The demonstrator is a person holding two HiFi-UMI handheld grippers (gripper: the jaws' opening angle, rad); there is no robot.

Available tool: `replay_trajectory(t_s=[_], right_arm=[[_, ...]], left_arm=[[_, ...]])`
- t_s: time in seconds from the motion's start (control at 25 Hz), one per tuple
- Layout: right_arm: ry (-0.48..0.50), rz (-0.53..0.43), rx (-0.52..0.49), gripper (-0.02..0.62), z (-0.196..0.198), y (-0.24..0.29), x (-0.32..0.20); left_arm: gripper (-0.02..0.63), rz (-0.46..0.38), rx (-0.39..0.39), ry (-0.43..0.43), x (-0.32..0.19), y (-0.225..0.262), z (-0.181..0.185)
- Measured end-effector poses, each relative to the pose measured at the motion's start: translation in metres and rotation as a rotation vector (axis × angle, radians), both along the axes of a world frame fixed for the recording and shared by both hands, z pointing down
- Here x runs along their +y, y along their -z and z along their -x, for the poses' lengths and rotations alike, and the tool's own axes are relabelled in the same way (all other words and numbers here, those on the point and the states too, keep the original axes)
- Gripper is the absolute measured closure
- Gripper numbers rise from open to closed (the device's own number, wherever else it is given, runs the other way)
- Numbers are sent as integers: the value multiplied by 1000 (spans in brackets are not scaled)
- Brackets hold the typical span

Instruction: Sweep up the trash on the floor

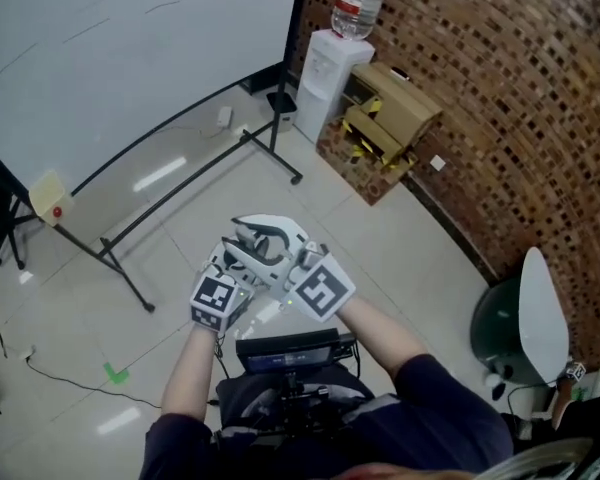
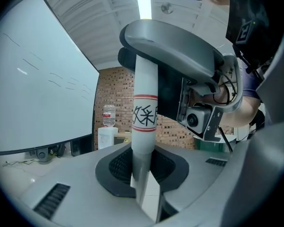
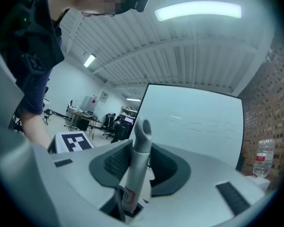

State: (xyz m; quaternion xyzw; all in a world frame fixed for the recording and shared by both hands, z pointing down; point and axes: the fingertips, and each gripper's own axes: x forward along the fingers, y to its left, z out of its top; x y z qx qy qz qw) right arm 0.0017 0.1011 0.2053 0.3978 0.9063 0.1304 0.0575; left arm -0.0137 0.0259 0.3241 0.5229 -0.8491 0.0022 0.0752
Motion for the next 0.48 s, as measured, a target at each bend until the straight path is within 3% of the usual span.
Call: replay_trajectory(t_s=[0.16, 0.28, 0.32, 0.44, 0.48], right_arm=[[95, -69, -98, 464, 0, 7, 8], [161, -110, -104, 464, -7, -3, 1], [166, -91, -75, 466, -6, -8, -8], [110, 90, 140, 471, 9, -24, -41], [106, 106, 160, 471, 13, -26, -45]], left_arm=[[555, 1, -15, 6, 3, 1, 8], [555, 45, 15, 39, -3, -11, 3], [555, 63, 28, 55, -9, -16, 3], [557, 122, 40, 93, -30, -27, 14], [557, 142, 37, 105, -32, -29, 17]])
